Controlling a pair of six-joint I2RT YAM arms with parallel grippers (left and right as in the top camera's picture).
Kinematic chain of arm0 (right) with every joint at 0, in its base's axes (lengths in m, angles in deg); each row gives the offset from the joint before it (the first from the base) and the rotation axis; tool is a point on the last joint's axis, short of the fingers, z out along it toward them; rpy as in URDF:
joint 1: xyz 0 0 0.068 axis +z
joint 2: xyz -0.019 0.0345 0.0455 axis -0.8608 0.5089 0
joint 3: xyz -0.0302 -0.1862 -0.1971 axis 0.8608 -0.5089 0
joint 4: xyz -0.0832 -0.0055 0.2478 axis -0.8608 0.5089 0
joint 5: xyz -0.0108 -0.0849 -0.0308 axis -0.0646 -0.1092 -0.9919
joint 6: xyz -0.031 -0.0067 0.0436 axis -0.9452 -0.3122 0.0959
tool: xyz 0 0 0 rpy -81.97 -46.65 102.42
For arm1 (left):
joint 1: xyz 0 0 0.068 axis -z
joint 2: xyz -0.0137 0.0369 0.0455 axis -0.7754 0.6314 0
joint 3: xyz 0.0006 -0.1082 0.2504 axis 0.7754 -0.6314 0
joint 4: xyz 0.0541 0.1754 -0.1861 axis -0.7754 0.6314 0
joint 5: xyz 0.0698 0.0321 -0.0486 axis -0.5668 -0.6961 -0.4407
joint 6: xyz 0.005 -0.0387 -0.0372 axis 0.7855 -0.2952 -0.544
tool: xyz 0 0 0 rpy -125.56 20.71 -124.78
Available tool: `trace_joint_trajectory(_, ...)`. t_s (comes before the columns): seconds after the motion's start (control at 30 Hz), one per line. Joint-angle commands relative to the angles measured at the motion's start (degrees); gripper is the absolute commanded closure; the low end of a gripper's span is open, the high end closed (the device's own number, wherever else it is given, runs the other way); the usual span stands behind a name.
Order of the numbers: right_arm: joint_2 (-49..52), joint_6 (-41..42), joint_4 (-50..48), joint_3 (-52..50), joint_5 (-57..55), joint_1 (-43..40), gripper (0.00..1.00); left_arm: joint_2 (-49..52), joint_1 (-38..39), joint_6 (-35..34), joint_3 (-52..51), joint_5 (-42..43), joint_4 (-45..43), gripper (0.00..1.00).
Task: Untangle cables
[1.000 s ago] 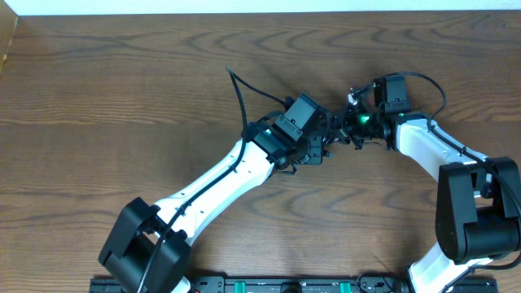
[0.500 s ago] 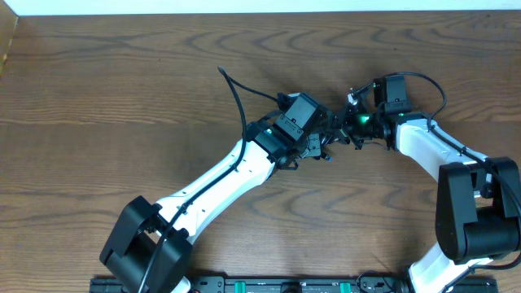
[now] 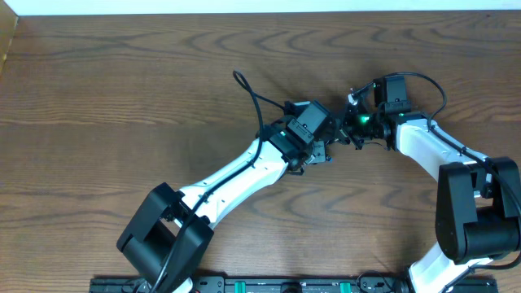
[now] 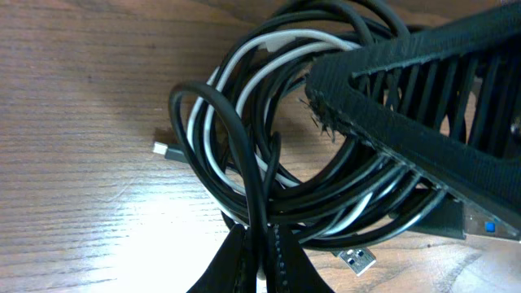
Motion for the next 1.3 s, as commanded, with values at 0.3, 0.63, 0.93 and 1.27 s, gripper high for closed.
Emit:
trace_joint_trajectory(0.3, 0.17, -0.68, -0.35, 0.55, 1.68, 0.31, 0.99, 7.63, 1.97, -0.74, -0.13, -1.79, 0.66, 0.92)
trace_joint_trajectory(0.63, 0.17, -0.68, -0.35, 0.55, 1.68, 0.31, 0.99, -2.08, -0.33, -0.72, -0.11, -1.62, 2.16, 0.48)
trace_joint_trajectory(0.93, 0.17, -0.66, 0.87, 0.55, -2.54, 0.31, 0.99, -10.21, -0.79, -0.72, -0.11, -1.86, 5.84, 0.42)
trace_joint_trajectory(1.27, 0.17, 0.02, 4.33, 0.55, -10.32, 0.31, 0.61, -9.99, -2.99, -0.74, -0.13, -1.84, 10.36, 0.42)
